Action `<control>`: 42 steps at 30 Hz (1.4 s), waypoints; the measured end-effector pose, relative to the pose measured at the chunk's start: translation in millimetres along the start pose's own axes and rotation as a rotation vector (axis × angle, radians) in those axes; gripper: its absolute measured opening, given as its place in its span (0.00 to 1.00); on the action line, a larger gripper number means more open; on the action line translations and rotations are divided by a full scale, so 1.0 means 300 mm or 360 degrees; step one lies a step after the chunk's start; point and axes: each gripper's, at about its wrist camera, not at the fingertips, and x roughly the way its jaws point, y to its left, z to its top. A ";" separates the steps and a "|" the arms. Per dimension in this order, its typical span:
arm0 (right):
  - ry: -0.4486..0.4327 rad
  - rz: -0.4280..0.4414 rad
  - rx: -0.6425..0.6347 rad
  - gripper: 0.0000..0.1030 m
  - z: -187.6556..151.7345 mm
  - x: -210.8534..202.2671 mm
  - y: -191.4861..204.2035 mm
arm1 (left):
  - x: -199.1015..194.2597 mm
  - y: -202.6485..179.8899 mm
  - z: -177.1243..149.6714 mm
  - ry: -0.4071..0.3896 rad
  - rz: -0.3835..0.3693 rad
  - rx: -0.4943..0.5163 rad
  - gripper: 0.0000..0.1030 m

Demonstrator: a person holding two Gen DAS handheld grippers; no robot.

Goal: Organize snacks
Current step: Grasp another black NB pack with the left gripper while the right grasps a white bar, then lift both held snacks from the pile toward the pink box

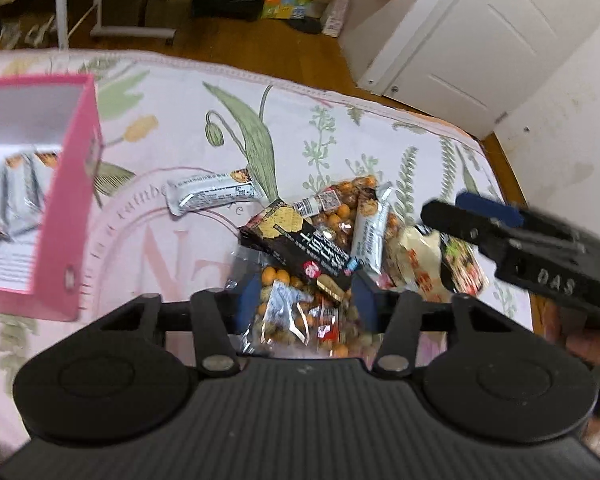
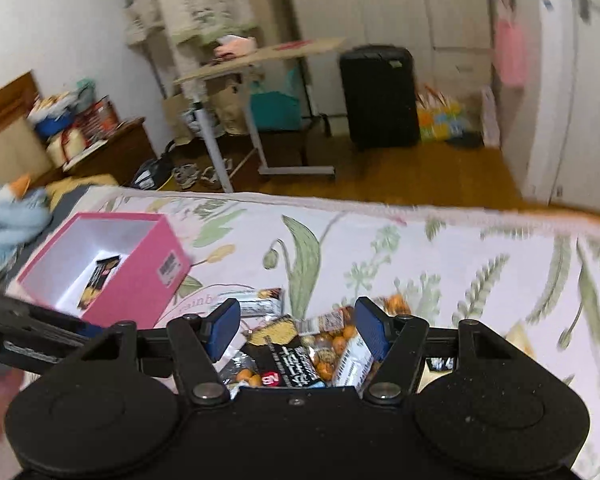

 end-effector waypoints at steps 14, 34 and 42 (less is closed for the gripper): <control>0.0260 -0.0071 0.0215 0.45 -0.111 0.273 -0.139 | 0.316 0.056 -0.081 0.0045 -0.0094 -0.0396 0.39; 0.0392 0.0293 0.0615 0.30 -0.138 0.310 -0.212 | 0.310 0.101 -0.100 -0.0038 -0.0097 -0.0473 0.23; 0.0441 0.0318 0.0548 0.29 -0.144 0.305 -0.146 | 0.291 0.039 -0.100 -0.0106 0.0225 -0.0205 0.41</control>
